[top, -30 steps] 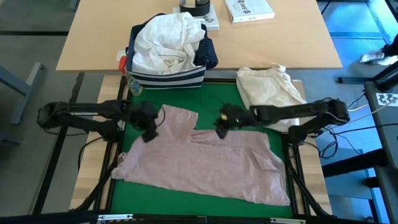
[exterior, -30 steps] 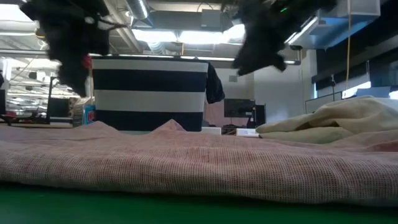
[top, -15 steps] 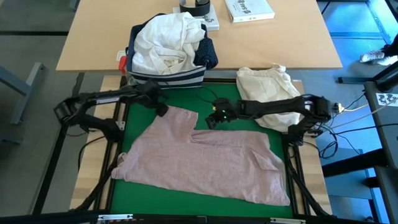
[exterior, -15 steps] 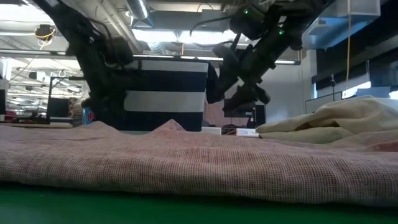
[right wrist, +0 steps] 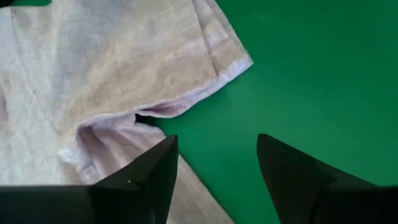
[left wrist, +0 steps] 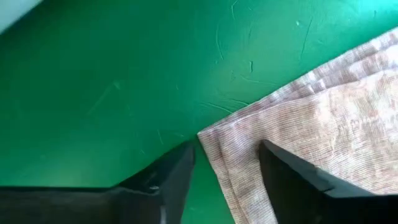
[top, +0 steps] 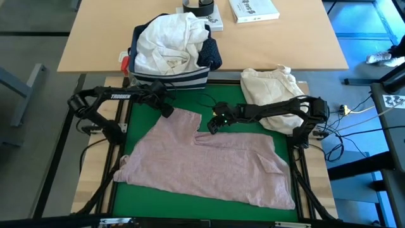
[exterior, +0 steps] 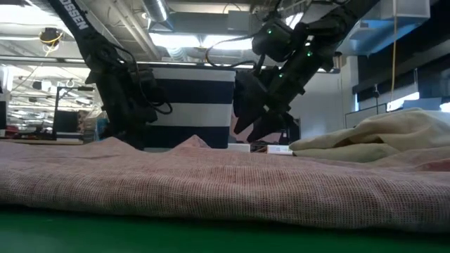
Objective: Fold laundry
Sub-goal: Fold the red polo
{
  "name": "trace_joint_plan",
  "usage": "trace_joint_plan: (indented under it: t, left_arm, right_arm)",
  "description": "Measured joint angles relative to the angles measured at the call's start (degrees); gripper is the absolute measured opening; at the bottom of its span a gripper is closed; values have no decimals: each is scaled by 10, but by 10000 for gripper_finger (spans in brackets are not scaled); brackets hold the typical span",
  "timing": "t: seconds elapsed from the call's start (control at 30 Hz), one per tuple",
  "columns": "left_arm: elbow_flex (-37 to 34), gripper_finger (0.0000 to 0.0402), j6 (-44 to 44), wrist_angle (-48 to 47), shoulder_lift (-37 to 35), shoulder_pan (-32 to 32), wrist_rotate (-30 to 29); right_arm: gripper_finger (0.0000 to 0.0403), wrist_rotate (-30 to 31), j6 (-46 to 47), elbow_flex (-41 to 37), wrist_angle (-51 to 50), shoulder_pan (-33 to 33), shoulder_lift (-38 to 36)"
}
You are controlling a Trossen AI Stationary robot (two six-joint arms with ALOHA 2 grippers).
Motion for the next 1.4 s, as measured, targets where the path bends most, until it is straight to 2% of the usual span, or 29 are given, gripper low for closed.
trace_joint_plan:
  t: [0.13,0.23,0.3,0.53,0.7,0.9,1.0,1.17,1.4]
  left_arm:
    - [-1,95,31,3,0,0,-6]
    - [-1,35,52,8,1,0,2]
    - [-1,11,61,9,2,0,6]
    - [-2,16,70,12,2,-1,7]
    - [-2,11,91,12,2,-1,7]
    - [-2,15,92,15,2,-1,7]
    - [-2,15,92,15,2,-1,7]
    - [-2,15,102,15,2,-1,6]
    - [-5,16,137,7,-37,-2,-11]
  right_arm:
    - [218,8,10,1,30,-11,10]
    - [218,5,56,0,69,-19,33]
    - [218,0,99,0,99,-20,54]
    - [217,4,215,0,204,-23,118]
    - [217,-4,239,3,253,-30,149]
    - [217,-21,223,51,246,-30,181]
    - [212,-25,212,83,195,-30,193]
    - [159,-22,149,96,152,-29,196]
    - [24,-21,90,94,148,-34,197]
